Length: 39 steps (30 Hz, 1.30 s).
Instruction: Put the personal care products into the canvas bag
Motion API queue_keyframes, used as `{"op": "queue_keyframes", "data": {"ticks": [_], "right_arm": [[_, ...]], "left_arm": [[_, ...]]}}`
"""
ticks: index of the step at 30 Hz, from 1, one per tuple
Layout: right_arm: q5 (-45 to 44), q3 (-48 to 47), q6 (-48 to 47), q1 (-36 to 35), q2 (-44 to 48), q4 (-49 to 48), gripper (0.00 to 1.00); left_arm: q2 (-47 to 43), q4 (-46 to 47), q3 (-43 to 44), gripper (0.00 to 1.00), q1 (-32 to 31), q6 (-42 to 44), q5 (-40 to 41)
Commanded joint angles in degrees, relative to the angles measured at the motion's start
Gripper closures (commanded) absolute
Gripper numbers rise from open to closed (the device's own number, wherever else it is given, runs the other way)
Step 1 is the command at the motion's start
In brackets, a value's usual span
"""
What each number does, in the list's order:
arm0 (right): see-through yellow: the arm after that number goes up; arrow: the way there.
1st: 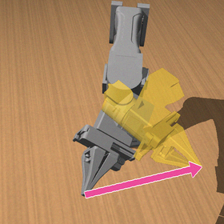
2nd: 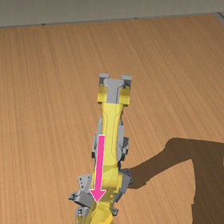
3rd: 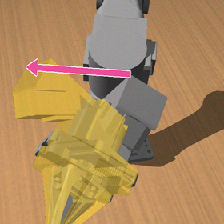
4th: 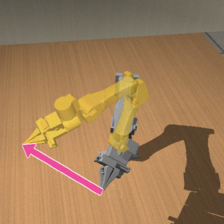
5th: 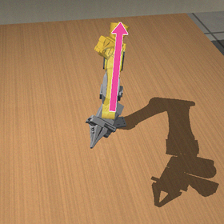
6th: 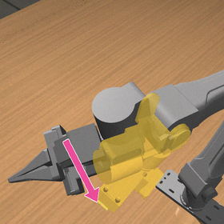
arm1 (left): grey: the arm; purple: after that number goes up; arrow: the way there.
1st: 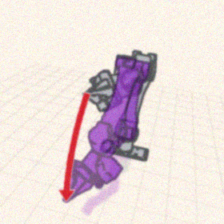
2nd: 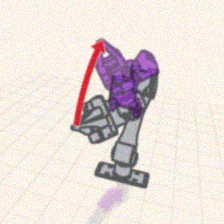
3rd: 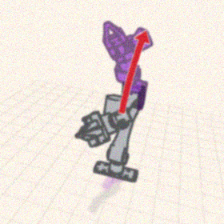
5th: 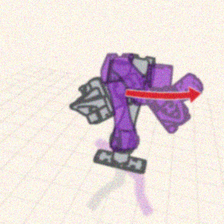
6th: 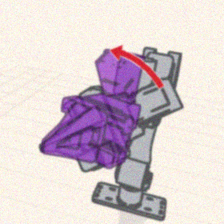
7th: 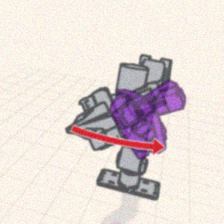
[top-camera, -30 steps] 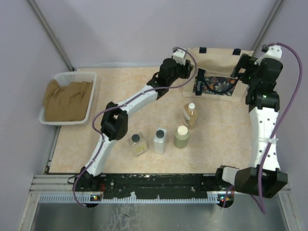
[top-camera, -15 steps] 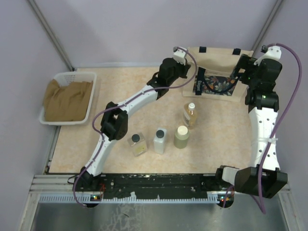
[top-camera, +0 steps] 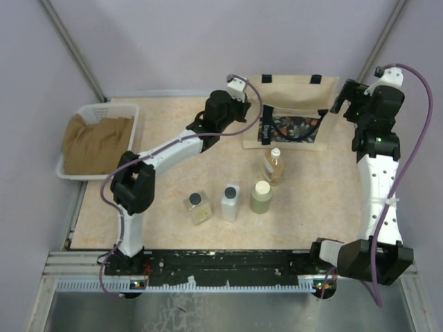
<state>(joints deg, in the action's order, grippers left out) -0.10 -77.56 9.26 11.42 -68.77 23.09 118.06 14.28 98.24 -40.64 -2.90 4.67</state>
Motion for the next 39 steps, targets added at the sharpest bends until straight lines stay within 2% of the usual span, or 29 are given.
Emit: {"op": "queue_keyframes", "data": {"ticks": [1, 10, 20, 21, 22, 24, 25, 27, 31, 34, 39], "right_arm": [[0.66, 0.13, 0.64, -0.09, 0.70, -2.93, 0.01], [0.93, -0.97, 0.48, -0.17, 0.14, -2.27, 0.01], [1.00, -1.35, 0.68, -3.33, -1.02, -0.94, 0.01], [0.32, -1.44, 0.41, -4.13, -1.21, -0.80, 0.01], [-0.53, -1.64, 0.08, -5.03, -1.45, -0.50, 0.01], [-1.53, -2.05, -0.31, -6.49, -1.98, -0.13, 0.01], [-1.69, -2.25, -0.36, -6.96, -2.26, 0.04, 0.01], [-1.66, -2.64, -0.17, -7.42, -2.69, 0.35, 0.01], [-1.58, -3.23, 0.23, -7.72, -2.84, 0.49, 0.01], [-1.58, -3.58, 0.32, -7.85, -2.76, 0.65, 0.01], [-1.21, -3.82, 0.99, -8.03, -3.07, 0.56, 0.01]], "left_arm": [[-8.90, 2.62, -7.87, 1.00, 2.27, 3.31, 3.53], [-24.69, 3.82, -25.32, 1.00, 3.28, 6.60, 10.97], [-35.81, -2.11, -34.95, 1.00, 3.55, 6.58, 16.36], [-36.60, -2.58, -35.98, 0.91, 3.55, 6.54, 16.50], [-37.39, -2.70, -36.75, 0.70, 3.55, 6.42, 16.51], [-38.80, -2.56, -38.11, 0.40, 3.55, 6.43, 15.85], [-39.52, -2.36, -38.49, 0.30, 3.55, 6.37, 15.26], [-40.62, -2.78, -38.22, 0.18, 3.55, 5.89, 13.83], [-42.09, -3.74, -35.23, 0.08, 3.55, 4.46, 11.23], [-41.00, -4.37, -31.82, 0.05, 3.55, 4.34, 11.93], [-31.60, -9.62, -21.06, 0.03, 4.66, 3.88, 13.46]]}}
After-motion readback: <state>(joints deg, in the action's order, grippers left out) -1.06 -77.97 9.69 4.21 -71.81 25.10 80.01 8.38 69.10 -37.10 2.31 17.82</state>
